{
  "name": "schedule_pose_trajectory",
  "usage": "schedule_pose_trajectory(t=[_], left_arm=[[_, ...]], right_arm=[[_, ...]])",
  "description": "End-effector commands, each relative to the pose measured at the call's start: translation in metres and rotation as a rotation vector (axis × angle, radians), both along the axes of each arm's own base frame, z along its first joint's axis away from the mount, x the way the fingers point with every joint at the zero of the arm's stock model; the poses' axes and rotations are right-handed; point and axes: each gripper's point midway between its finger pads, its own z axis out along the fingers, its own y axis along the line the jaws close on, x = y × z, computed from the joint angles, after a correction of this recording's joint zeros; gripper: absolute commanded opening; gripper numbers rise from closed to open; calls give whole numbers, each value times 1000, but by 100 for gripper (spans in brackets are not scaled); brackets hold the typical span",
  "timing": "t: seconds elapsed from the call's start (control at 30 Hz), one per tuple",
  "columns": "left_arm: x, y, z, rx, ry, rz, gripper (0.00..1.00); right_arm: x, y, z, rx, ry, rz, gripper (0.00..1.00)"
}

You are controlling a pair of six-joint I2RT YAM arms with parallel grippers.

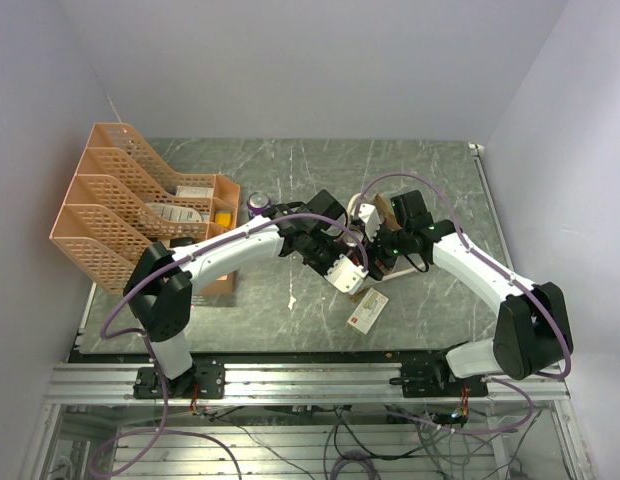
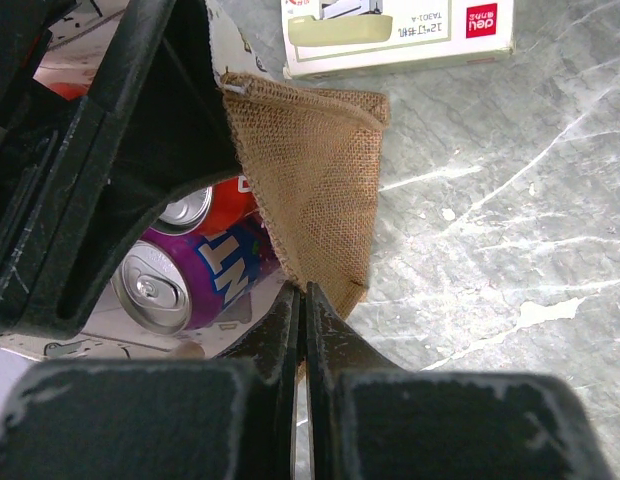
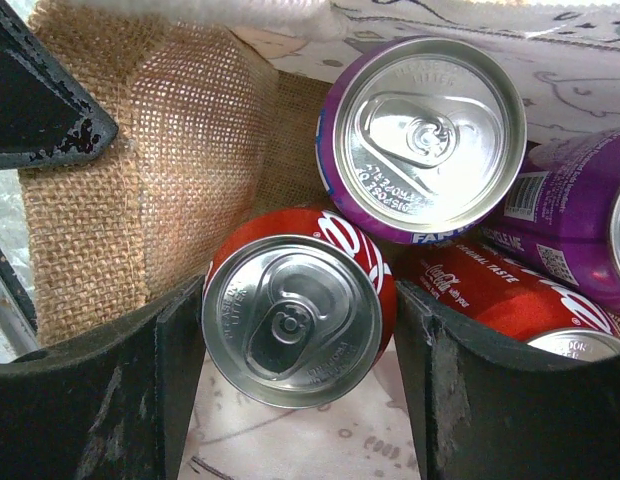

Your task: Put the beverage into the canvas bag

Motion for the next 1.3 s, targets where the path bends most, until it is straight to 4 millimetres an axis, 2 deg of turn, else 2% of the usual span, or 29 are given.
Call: schedule_pose_trajectory(t=[0.0, 0.47, 0.5, 0.7, 0.9, 1.07, 1.27], left_arm=[[-19, 12, 0, 31, 63, -1, 9], [-21, 13, -1, 35, 71, -5, 8], [-22, 14, -1, 34, 71, -7, 8], [-25, 16, 0, 44, 80, -25, 7], [-30, 22, -5, 69, 83, -53, 7], [-32, 24, 0, 74, 88, -48, 7], [-37, 25, 8, 97, 156, -4, 16]], right_arm=[[-3, 0, 4, -1, 7, 23, 70], [3, 3, 29, 26, -41, 8, 75], [9, 5, 40, 36, -68, 5, 75], [18, 4, 58, 50, -125, -24, 74], [23, 0, 71, 62, -147, -43, 74], [31, -6, 76, 58, -163, -96, 74], [28, -11, 83, 83, -189, -129, 74]])
